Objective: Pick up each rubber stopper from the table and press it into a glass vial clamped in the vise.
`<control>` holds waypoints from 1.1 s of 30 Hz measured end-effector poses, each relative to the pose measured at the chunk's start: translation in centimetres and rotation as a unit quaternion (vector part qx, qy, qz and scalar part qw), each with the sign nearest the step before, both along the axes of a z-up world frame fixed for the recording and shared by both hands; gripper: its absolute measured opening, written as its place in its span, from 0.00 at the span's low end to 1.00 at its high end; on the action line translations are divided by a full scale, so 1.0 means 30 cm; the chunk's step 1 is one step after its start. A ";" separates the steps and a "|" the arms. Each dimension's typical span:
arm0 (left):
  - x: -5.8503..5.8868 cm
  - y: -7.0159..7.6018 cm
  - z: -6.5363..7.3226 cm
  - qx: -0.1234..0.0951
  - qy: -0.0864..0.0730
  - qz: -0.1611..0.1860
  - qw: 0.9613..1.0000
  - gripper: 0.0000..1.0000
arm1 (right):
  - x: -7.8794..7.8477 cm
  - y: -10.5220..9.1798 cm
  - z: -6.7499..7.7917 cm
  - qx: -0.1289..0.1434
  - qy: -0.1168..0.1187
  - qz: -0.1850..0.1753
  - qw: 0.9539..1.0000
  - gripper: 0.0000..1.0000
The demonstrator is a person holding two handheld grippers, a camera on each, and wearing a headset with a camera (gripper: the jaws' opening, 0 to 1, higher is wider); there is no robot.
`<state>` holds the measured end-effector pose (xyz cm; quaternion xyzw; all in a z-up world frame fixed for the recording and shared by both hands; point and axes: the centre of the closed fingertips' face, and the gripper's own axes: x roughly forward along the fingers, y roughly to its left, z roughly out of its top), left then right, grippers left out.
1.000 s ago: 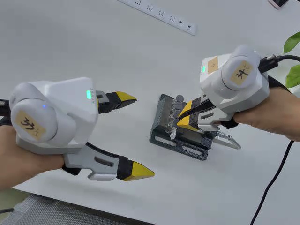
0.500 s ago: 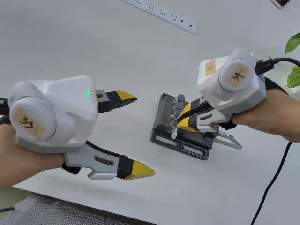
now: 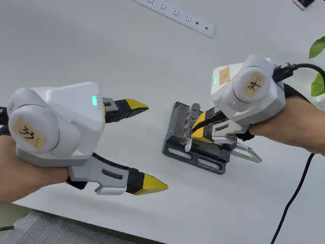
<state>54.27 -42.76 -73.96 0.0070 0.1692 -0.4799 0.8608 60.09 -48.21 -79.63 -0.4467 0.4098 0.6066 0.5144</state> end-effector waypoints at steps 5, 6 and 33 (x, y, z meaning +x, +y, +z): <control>-0.001 0.001 -0.001 0.001 0.000 -0.001 1.000 0.83 | -0.002 0.004 -0.005 -0.004 0.001 -0.003 1.000 0.02; -0.002 0.001 -0.002 0.001 0.001 -0.002 1.000 0.83 | -0.001 0.004 -0.005 -0.004 0.002 -0.004 1.000 0.02; 0.007 0.006 0.000 0.000 -0.003 -0.001 1.000 0.83 | -0.001 0.002 -0.017 -0.056 0.004 0.021 0.998 0.01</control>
